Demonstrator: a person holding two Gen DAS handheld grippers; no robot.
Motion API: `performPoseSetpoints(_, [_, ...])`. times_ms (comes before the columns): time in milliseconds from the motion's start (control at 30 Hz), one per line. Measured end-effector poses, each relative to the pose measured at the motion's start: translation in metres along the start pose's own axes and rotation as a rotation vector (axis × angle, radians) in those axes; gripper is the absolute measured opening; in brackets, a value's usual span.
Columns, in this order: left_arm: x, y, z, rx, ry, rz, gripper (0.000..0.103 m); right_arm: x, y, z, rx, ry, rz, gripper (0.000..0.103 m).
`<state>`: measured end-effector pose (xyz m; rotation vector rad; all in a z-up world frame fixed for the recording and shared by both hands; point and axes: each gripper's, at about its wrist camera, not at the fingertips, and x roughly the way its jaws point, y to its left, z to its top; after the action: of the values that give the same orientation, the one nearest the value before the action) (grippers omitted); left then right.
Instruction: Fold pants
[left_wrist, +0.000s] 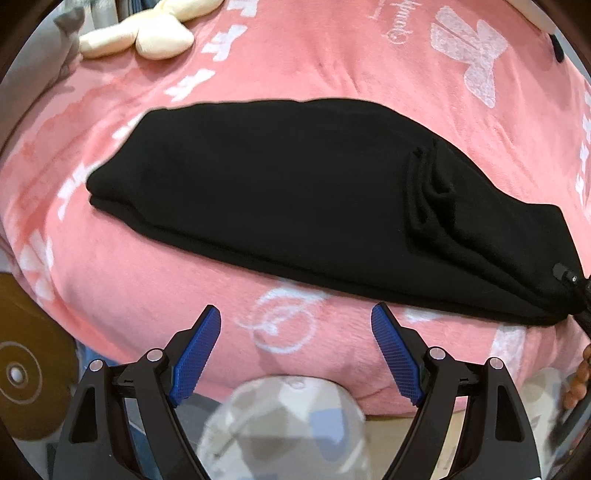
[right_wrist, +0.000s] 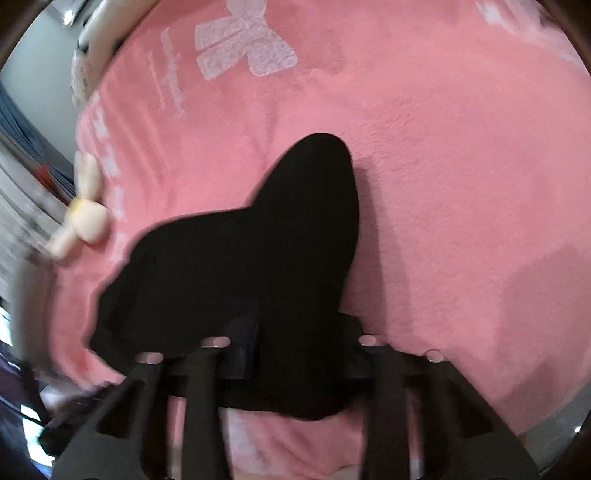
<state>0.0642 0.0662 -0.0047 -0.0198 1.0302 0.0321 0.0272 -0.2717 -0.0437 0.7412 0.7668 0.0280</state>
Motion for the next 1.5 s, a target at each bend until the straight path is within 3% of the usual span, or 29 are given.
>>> performPoseSetpoints(233, [-0.007,-0.009,0.003,-0.007,0.004,0.014,0.081,-0.061,-0.003,0.024,-0.103,-0.098,0.003,0.017])
performPoseSetpoints(367, [-0.005,-0.012,0.002,-0.004,0.005,0.019,0.081,-0.079,-0.04,0.031,-0.105,-0.133,-0.134,0.018])
performPoseSetpoints(467, [-0.001,-0.015,0.0,0.003,0.018,0.013,0.081,-0.067,-0.07,0.023,-0.096,-0.081,-0.208,0.031])
performPoseSetpoints(500, [0.0,-0.017,-0.001,0.009,0.022,0.01,0.081,-0.071,-0.067,0.02,-0.105,-0.097,-0.23,0.037])
performPoseSetpoints(567, [0.0,-0.022,-0.001,0.021,0.02,0.007,0.081,-0.091,-0.03,0.013,-0.23,-0.202,-0.383,0.043])
performPoseSetpoints(600, [0.0,-0.023,-0.001,0.026,0.016,0.001,0.081,-0.096,-0.013,0.009,-0.293,-0.239,-0.411,0.054])
performPoseSetpoints(633, [0.0,-0.024,0.0,0.029,0.014,-0.002,0.081,-0.1,0.015,0.003,-0.387,-0.274,-0.399,0.065])
performPoseSetpoints(667, [0.0,-0.026,0.0,0.033,0.014,-0.009,0.081,-0.099,0.034,-0.002,-0.446,-0.265,-0.352,0.066])
performPoseSetpoints(800, [0.001,-0.031,0.0,0.034,0.016,-0.039,0.081,-0.049,0.107,-0.035,-0.635,-0.059,-0.114,0.064])
performPoseSetpoints(900, [-0.002,-0.028,-0.001,0.034,0.016,-0.056,0.081,0.001,0.14,-0.066,-0.771,0.047,-0.087,0.064])
performPoseSetpoints(933, [-0.004,-0.025,-0.001,0.037,0.013,-0.056,0.081,0.019,0.144,-0.072,-0.796,0.066,-0.105,0.058])
performPoseSetpoints(1033, [-0.004,-0.018,-0.001,0.037,0.011,-0.054,0.081,0.046,0.138,-0.064,-0.716,0.102,-0.112,0.022])
performPoseSetpoints(1067, [-0.004,-0.013,0.001,0.032,0.012,-0.053,0.081,0.044,0.136,-0.054,-0.67,0.1,-0.088,0.017])
performPoseSetpoints(1233, [0.002,0.002,0.008,-0.008,0.012,-0.066,0.081,0.015,0.168,-0.019,-0.585,-0.02,-0.002,0.016])
performPoseSetpoints(1300, [0.005,0.007,0.01,-0.02,0.015,-0.068,0.081,0.029,0.183,-0.016,-0.591,-0.005,0.047,0.016])
performPoseSetpoints(1433, [0.005,0.017,0.012,-0.045,0.009,-0.065,0.081,0.088,0.182,-0.053,-0.657,0.152,0.002,0.023])
performPoseSetpoints(1500, [0.005,0.031,0.014,-0.075,0.01,-0.074,0.081,0.078,0.18,-0.061,-0.655,0.093,0.006,0.033])
